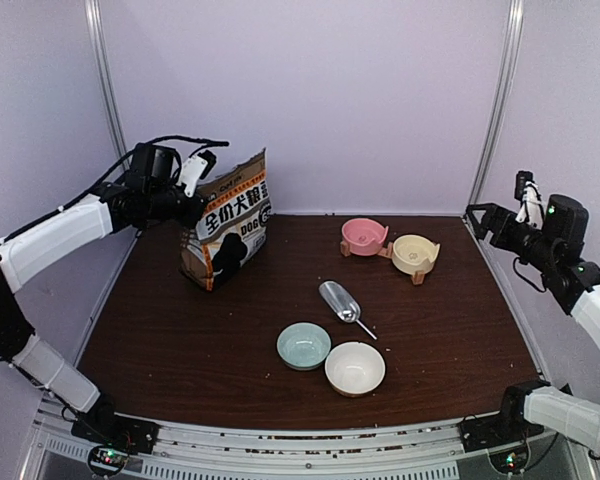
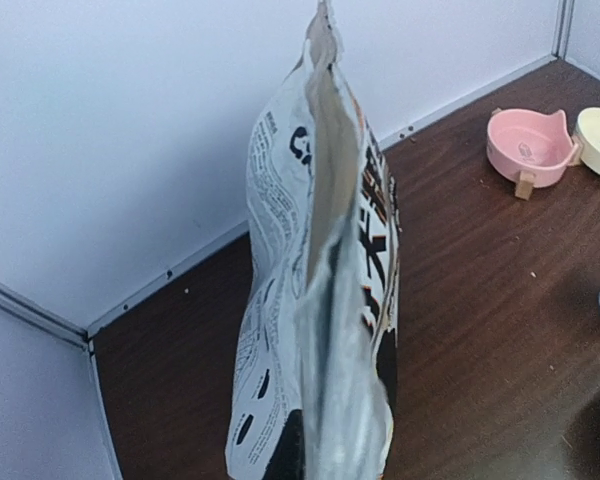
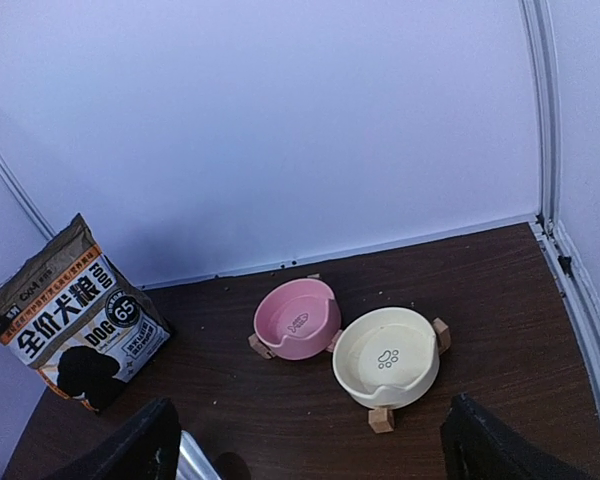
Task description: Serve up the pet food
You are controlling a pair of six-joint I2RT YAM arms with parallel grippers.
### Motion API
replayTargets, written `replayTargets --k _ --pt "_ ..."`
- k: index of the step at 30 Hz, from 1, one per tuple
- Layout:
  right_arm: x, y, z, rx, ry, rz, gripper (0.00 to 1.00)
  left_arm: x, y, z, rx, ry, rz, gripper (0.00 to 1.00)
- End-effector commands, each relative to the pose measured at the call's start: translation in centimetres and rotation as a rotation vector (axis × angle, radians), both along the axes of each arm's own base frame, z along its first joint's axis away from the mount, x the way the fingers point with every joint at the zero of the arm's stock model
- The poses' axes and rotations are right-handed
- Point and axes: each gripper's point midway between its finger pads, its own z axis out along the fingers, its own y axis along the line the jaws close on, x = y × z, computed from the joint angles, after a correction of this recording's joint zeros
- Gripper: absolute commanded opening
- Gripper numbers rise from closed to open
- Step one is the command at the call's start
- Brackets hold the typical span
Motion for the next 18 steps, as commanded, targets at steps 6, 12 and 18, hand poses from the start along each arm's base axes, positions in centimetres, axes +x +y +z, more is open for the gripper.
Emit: replayTargets --k 6,12,18 --pt "-0.6 9.0 0.7 0.216 0.157 0.164 0.89 -13.5 -2.9 3.0 -0.267 0.033 0.173 0.0" --pt "-2.7 18.1 -0.5 0.283 0.252 0.383 0.86 -21.5 -10.8 3.9 -0.558 0.202 -0.17 0.35" --pt "-5.4 22.9 0.6 0.264 0.289 0.476 0.84 -23.3 -8.8 8.2 -0.745 0.189 -0.185 0.61"
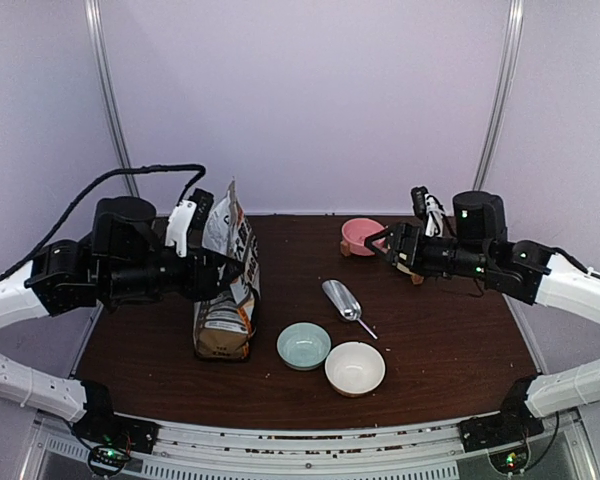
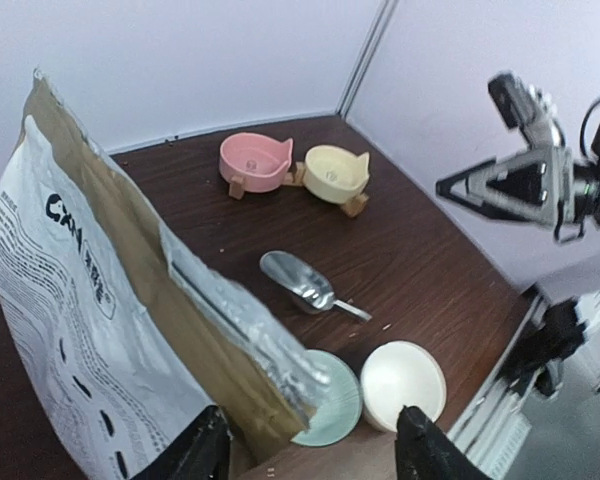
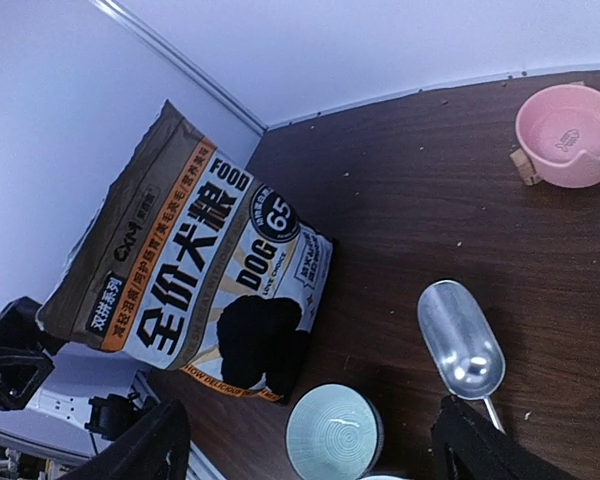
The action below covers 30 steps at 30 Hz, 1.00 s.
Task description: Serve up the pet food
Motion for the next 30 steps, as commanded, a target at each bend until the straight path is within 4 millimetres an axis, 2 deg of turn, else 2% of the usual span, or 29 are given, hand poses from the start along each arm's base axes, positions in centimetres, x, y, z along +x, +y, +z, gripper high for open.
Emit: replayTargets --k 1,2,5,8,12,14,18,23,30 --pt "-1.2 2.2 4.5 0.072 -0.048 -0.002 0.84 -0.4 1.8 6.2 -0.254 -0.018 0.069 0.67" --pt "-1.4 2.7 4.7 0.071 -0.048 -0.002 0.84 0.1 2.8 6.6 -0.252 -0.016 0.118 0.71" --pt "-1.5 4.3 5.1 0.058 -0.036 -0.004 0.82 1.8 4.5 7.2 -0.223 0.013 0.221 0.73" --pt "-1.5 6.7 5.9 0.059 -0.029 0.026 0.77 3.8 5.6 6.1 -0.189 0.063 0.31 0.73" --pt "-1.0 10.1 6.4 0.051 -0.006 0.07 0.71 5.3 5.5 5.3 -0.172 0.084 0.343 0.72" --pt "-0.9 11.4 7.1 0.057 -0.002 0.089 0.69 5.4 5.0 5.2 -0.167 0.092 0.328 0.69" --pt "-0.8 13.8 6.7 0.043 0.009 0.115 0.68 5.5 4.5 4.1 -0.149 0.122 0.319 0.63" --pt "-0.9 15.5 6.5 0.019 0.016 0.139 0.67 5.7 4.6 3.2 -0.143 0.133 0.337 0.63" --pt "-1.1 16.9 6.1 -0.01 0.017 0.154 0.67 6.5 4.3 2.9 -0.124 0.138 0.341 0.63"
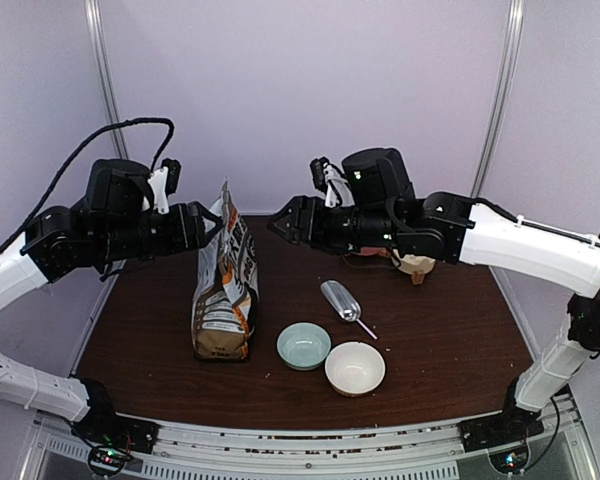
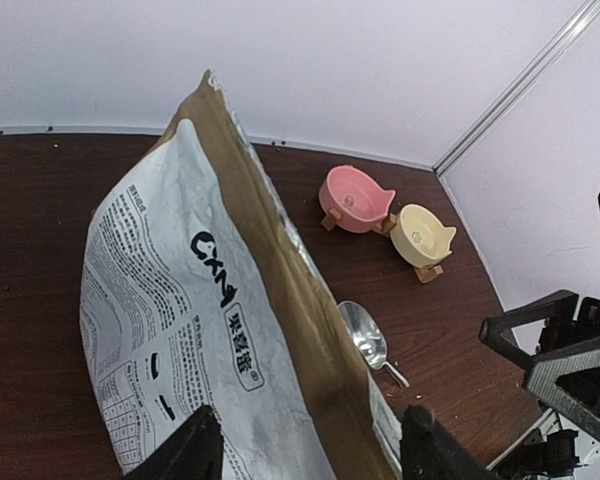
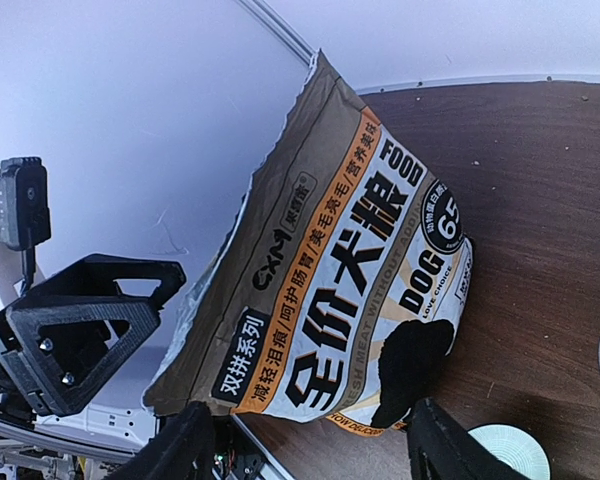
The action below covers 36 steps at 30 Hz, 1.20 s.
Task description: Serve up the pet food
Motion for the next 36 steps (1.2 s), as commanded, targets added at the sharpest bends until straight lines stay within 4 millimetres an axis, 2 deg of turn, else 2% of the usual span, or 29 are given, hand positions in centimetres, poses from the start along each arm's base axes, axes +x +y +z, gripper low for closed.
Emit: replayTargets --k 1,7,9,19,27,36 --pt "-0.1 0.6 0.8 -0.014 -0.017 -0.001 0.66 0.8 -0.4 0.2 -0.007 0.0 0.007 0.63" --pt "-0.1 1.1 0.6 -0.032 -0.017 0.003 0.66 1.5 -1.4 0.0 0.006 0.014 -0.013 0.63" --pt "-0.2 1.1 0.5 -0.035 -0.016 0.003 0.66 1.7 -1.5 -0.2 0.023 0.022 -0.014 0.6" --pt "0.1 1.3 0.3 -0.051 -0.024 -0.002 0.66 1.6 -1.3 -1.5 0.084 0.066 -0.012 0.22" --pt "0.4 3.7 1.6 -0.017 -0.03 0.048 0.65 1.2 -0.3 -1.0 0.066 0.053 0.013 0.01" --pt "0.9 7.4 2.7 0.042 -0.019 0.114 0.51 1.0 0.2 -0.4 0.055 0.037 0.026 0.0"
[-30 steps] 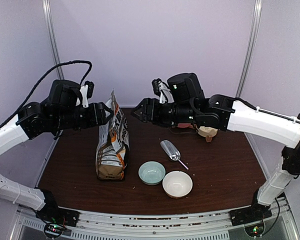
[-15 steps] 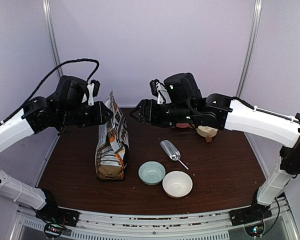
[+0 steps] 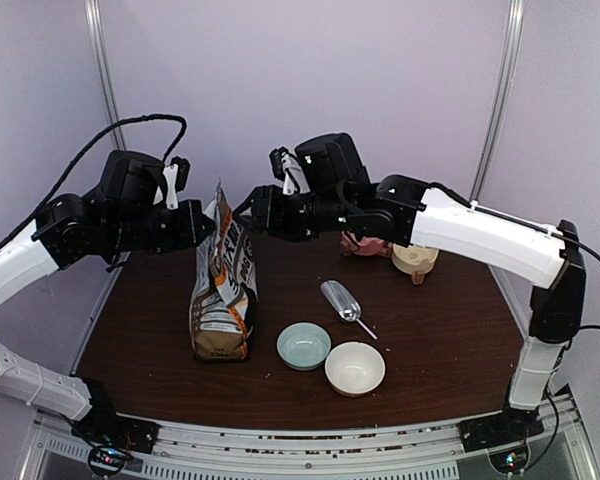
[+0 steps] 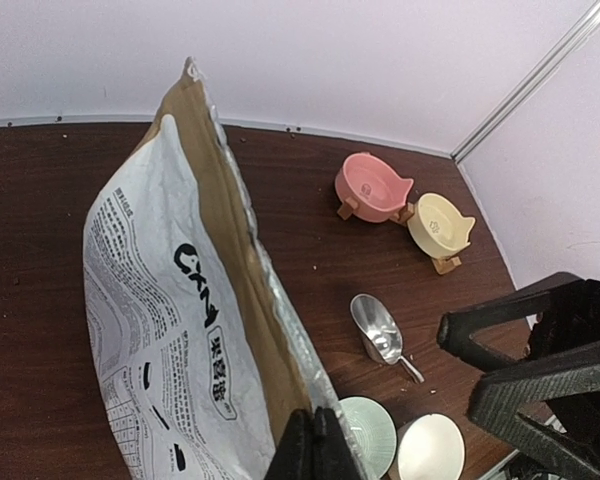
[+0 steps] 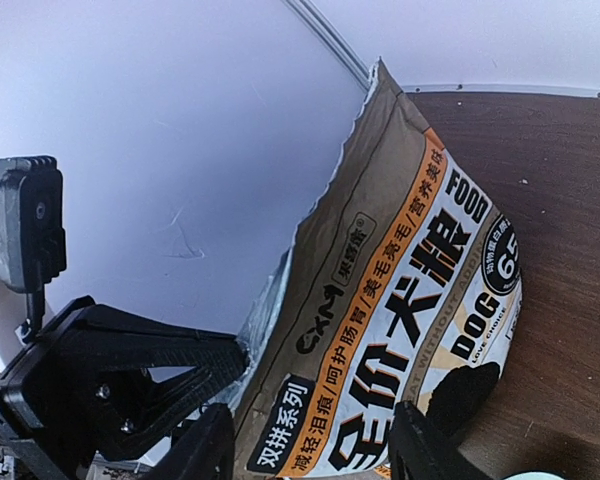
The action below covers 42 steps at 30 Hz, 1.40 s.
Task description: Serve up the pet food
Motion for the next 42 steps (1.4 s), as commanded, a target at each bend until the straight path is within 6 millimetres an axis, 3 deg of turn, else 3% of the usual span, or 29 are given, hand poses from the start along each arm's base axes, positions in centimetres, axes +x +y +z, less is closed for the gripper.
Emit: replayTargets --k 1,7,12,26,30,39,42 --pt "-0.5 1.9 1.6 0.05 -0.005 0.058 0.49 -0.1 0.7 0.3 0.0 -0.008 0.016 0.0" --pt "0.0 3.7 1.9 0.071 -0.006 0.082 0.31 -0.2 0.7 0.4 -0.004 -0.009 0.011 0.0" --pt "0.8 4.7 1.9 0.072 -0.01 0.08 0.3 -0.4 0.9 0.5 -0.007 -0.01 0.009 0.0" --pt "2.3 6.2 -0.9 0.023 0.014 0.064 0.19 -0.5 1.3 0.9 0.001 -0.026 0.011 0.0" --pt "2.4 7.0 -1.9 0.014 0.025 0.096 0.08 -0.2 1.7 0.9 0.037 -0.041 0.029 0.0" --pt "0.8 8.8 -2.1 0.057 0.038 0.242 0.08 -0.1 1.1 1.1 0.042 -0.048 0.002 0.0" --pt "0.6 8.9 -2.4 0.051 0.032 0.264 0.0 -0.1 0.9 1.0 0.044 -0.052 -0.009 0.0"
